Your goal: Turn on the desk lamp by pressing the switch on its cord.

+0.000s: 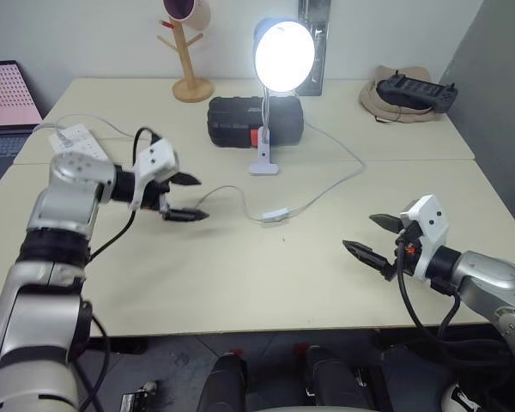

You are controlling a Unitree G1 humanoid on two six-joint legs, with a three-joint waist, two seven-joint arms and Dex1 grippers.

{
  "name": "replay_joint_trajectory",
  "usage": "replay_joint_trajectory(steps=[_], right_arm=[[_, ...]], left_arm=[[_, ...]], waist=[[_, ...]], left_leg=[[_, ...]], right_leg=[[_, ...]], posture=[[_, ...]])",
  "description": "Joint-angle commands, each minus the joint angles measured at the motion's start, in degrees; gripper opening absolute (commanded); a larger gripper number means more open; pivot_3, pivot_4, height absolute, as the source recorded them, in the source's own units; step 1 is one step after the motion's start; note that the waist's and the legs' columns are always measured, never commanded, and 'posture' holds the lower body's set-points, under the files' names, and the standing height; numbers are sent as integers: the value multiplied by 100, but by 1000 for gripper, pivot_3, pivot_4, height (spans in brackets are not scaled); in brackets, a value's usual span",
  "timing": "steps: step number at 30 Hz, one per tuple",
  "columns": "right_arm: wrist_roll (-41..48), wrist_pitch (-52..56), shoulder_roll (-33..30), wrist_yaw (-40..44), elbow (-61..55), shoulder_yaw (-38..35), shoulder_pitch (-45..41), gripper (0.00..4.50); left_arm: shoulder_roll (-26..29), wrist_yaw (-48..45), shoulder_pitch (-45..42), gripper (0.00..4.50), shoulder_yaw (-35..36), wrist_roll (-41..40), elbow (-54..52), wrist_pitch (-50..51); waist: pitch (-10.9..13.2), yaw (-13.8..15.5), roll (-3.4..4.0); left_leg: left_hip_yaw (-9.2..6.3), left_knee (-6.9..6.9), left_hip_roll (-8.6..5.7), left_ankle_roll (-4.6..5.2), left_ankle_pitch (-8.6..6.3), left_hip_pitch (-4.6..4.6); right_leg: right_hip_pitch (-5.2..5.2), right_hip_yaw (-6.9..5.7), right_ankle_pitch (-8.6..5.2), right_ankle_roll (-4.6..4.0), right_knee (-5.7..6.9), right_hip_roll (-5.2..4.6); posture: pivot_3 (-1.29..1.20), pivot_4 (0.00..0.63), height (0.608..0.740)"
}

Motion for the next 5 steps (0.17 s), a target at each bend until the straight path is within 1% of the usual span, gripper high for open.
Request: replay_joint_trajectory(steps=[1,5], right_arm=[[-160,-77,28,99,165,-98,-192,4500],[-347,-12,296,-22,418,104,-485,4500]], left_arm=[[122,600,459,4496,651,-341,-1104,617],[12,1124,989,4496,912,-431,-1672,962]], waist=[[0,10,0],[-1,38,-1]], left_leg=[[0,1,0,0,0,0],[-2,7,-2,0,1,2]], right_leg=[[0,1,1,0,0,0],[6,-2,3,-1,0,-3]], posture=[[0,150,740],[0,150,740]])
